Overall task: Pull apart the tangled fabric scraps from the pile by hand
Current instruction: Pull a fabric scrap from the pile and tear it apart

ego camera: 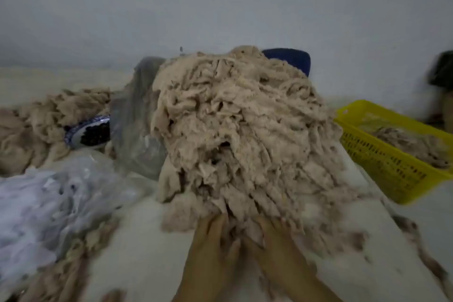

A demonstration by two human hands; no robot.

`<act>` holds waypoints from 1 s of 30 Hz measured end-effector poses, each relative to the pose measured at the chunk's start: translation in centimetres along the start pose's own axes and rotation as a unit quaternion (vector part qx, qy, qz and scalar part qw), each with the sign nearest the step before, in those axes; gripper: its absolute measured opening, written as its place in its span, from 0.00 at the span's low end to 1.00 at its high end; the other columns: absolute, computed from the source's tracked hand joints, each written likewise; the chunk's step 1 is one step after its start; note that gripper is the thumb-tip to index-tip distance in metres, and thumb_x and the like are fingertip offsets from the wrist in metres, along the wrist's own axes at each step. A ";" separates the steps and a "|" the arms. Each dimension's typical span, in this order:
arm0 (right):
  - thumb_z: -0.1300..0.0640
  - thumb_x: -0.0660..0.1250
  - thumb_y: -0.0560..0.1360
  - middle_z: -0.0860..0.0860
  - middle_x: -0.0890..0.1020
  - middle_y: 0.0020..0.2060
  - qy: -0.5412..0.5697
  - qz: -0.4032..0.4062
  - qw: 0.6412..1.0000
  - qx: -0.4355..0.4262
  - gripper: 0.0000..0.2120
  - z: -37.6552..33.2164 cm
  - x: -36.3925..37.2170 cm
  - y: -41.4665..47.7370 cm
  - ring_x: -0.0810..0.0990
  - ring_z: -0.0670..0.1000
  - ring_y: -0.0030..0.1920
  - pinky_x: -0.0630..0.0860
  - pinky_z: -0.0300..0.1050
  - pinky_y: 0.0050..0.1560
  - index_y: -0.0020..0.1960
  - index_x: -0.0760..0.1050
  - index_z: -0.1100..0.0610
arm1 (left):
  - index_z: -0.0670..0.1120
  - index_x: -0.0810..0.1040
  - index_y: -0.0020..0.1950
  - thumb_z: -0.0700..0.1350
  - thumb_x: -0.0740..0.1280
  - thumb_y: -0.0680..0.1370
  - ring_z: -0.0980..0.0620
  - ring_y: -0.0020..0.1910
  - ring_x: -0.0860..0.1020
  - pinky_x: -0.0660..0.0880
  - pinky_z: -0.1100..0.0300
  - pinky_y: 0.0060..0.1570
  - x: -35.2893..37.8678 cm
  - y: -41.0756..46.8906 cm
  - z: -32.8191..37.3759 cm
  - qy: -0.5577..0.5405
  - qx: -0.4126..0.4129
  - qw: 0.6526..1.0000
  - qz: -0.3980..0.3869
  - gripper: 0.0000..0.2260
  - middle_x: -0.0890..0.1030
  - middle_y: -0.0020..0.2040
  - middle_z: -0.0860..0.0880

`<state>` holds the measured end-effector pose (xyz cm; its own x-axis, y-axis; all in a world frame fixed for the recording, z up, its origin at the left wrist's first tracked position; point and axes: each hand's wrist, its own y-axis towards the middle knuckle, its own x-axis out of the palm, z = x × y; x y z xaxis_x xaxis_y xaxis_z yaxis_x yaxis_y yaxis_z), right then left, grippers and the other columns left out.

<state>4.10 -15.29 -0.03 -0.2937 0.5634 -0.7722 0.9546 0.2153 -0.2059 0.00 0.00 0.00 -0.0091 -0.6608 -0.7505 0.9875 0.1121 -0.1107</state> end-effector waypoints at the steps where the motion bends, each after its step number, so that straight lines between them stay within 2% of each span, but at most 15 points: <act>1: 0.41 0.59 0.80 0.46 0.68 0.63 0.003 0.010 1.000 -0.023 0.17 -0.1 0.7 0.1 0.68 0.48 0.64 0.68 0.41 0.61 0.66 0.68 0.47 | 0.53 0.65 0.74 0.52 0.63 0.82 0.56 0.70 0.67 0.63 0.69 0.66 0.6 0.4 -0.4 -0.014 0.016 1.000 0.012 0.21 0.63 0.71 0.54; 3: 0.45 0.60 0.81 0.49 0.75 0.53 0.064 0.069 0.995 -0.040 0.11 0.2 1.8 -0.3 0.74 0.50 0.53 0.70 0.42 0.49 0.56 0.72 0.52 | 0.53 0.75 0.59 0.46 0.63 0.83 0.53 0.58 0.74 0.69 0.70 0.53 1.0 0.7 -1.4 -0.075 0.019 0.996 0.051 0.06 0.72 0.59 0.53; 6: 0.45 0.62 0.81 0.48 0.79 0.34 0.273 0.145 0.949 -0.055 0.06 0.7 2.1 -2.0 0.79 0.47 0.34 0.74 0.38 0.33 0.48 0.76 0.44 | 0.52 0.72 0.46 0.44 0.62 0.83 0.53 0.42 0.76 0.68 0.68 0.34 0.7 0.3 -2.8 -0.176 -0.009 0.975 0.135 0.06 0.77 0.44 0.50; 8: 0.48 0.62 0.81 0.47 0.80 0.31 0.290 0.194 0.934 -0.077 0.08 0.8 1.2 -3.1 0.78 0.41 0.30 0.71 0.30 0.31 0.46 0.77 0.43 | 0.51 0.70 0.45 0.43 0.62 0.82 0.53 0.37 0.74 0.66 0.68 0.29 -0.5 -0.6 -3.2 -0.224 -0.024 0.953 0.203 0.07 0.76 0.40 0.48; 11: 0.53 0.62 0.82 0.41 0.80 0.38 0.296 0.224 0.923 -0.103 0.11 0.3 0.2 -4.6 0.77 0.36 0.39 0.68 0.24 0.36 0.42 0.77 0.45 | 0.52 0.73 0.46 0.42 0.62 0.82 0.48 0.42 0.76 0.74 0.55 0.42 -2.2 -2.0 -3.4 -0.271 -0.031 0.940 0.207 0.07 0.77 0.43 0.47; 14: 0.53 0.63 0.81 0.39 0.75 0.49 0.324 0.241 0.909 -0.106 0.08 -0.8 0.0 -6.4 0.73 0.40 0.48 0.66 0.21 0.42 0.45 0.77 0.46 | 0.44 0.78 0.58 0.46 0.62 0.82 0.45 0.55 0.77 0.76 0.46 0.57 -2.8 -3.7 -2.6 -0.180 0.030 0.962 0.204 0.09 0.78 0.57 0.43; 16: 0.54 0.64 0.81 0.38 0.73 0.50 0.314 0.258 0.905 -0.125 0.08 -1.5 0.6 -7.5 0.73 0.38 0.48 0.64 0.18 0.44 0.46 0.78 0.44 | 0.44 0.79 0.56 0.54 0.61 0.83 0.47 0.54 0.79 0.76 0.49 0.56 -2.0 -4.7 -1.3 -0.190 0.044 0.970 0.142 0.15 0.80 0.57 0.43; 17: 0.54 0.64 0.81 0.38 0.73 0.49 0.292 0.258 0.910 -0.141 0.08 -1.9 1.2 -8.0 0.73 0.36 0.47 0.64 0.19 0.45 0.47 0.79 0.44 | 0.45 0.81 0.56 0.58 0.59 0.83 0.46 0.52 0.81 0.78 0.49 0.55 -1.5 -5.3 -0.5 -0.251 0.013 0.966 0.060 0.19 0.83 0.55 0.44; 18: 0.54 0.64 0.81 0.38 0.74 0.48 0.270 0.253 0.914 -0.165 0.08 -2.2 1.9 -8.7 0.74 0.35 0.47 0.65 0.20 0.45 0.50 0.80 0.44 | 0.44 0.82 0.57 0.62 0.59 0.82 0.45 0.50 0.83 0.80 0.49 0.53 -0.8 -5.7 0.3 -0.358 -0.035 0.932 -0.038 0.23 0.85 0.52 0.43; 19: 0.53 0.64 0.81 0.38 0.74 0.46 0.255 0.242 0.916 -0.194 0.08 -2.4 2.6 -9.3 0.74 0.34 0.46 0.66 0.22 0.46 0.52 0.82 0.44 | 0.42 0.82 0.59 0.62 0.59 0.82 0.45 0.50 0.85 0.81 0.50 0.51 -0.3 -5.9 0.9 -0.471 -0.086 0.870 -0.118 0.25 0.85 0.52 0.42; 21: 0.53 0.63 0.81 0.36 0.77 0.46 0.203 0.219 0.924 -0.238 0.10 -2.4 3.7 -10.2 0.76 0.34 0.47 0.69 0.27 0.47 0.55 0.84 0.48 | 0.39 0.80 0.62 0.57 0.62 0.82 0.44 0.48 0.85 0.81 0.52 0.45 0.0 -5.2 1.1 -0.628 -0.144 0.745 -0.173 0.22 0.85 0.52 0.40; 22: 0.53 0.63 0.81 0.35 0.78 0.47 0.168 0.214 0.928 -0.256 0.11 -2.2 3.8 -10.4 0.76 0.32 0.48 0.69 0.26 0.48 0.56 0.84 0.49 | 0.38 0.80 0.60 0.54 0.63 0.82 0.43 0.45 0.86 0.81 0.53 0.42 -0.1 -4.4 1.1 -0.664 -0.161 0.712 -0.162 0.20 0.86 0.50 0.39; 24: 0.51 0.62 0.81 0.34 0.80 0.44 0.153 0.204 0.933 -0.253 0.11 -1.3 3.4 -10.3 0.77 0.30 0.43 0.69 0.25 0.44 0.54 0.83 0.49 | 0.38 0.81 0.55 0.52 0.63 0.82 0.42 0.42 0.85 0.80 0.50 0.38 -0.8 -3.1 1.2 -0.695 -0.182 0.687 -0.109 0.17 0.86 0.45 0.38; 26: 0.43 0.59 0.79 0.35 0.78 0.34 0.181 0.207 0.939 -0.205 0.12 0.0 1.8 -9.7 0.76 0.35 0.36 0.68 0.29 0.37 0.45 0.78 0.46 | 0.41 0.81 0.54 0.52 0.64 0.82 0.42 0.46 0.83 0.78 0.47 0.42 -1.5 -1.8 1.0 -0.720 -0.166 0.672 -0.045 0.15 0.86 0.48 0.40; 30: 0.43 0.58 0.81 0.44 0.68 0.25 0.159 0.231 0.951 -0.131 0.20 2.6 -0.1 -6.9 0.65 0.42 0.26 0.60 0.36 0.28 0.34 0.61 0.49 | 0.41 0.79 0.61 0.48 0.59 0.84 0.44 0.59 0.80 0.76 0.46 0.62 -3.3 0.6 -0.9 -0.775 -0.113 0.621 0.032 0.14 0.81 0.61 0.41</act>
<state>-2.34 -18.90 -0.03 0.1140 0.8499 -0.5144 0.9525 0.0538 0.2998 0.48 2.94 1.81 0.3648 -0.5509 0.7506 0.9289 0.1602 -0.3339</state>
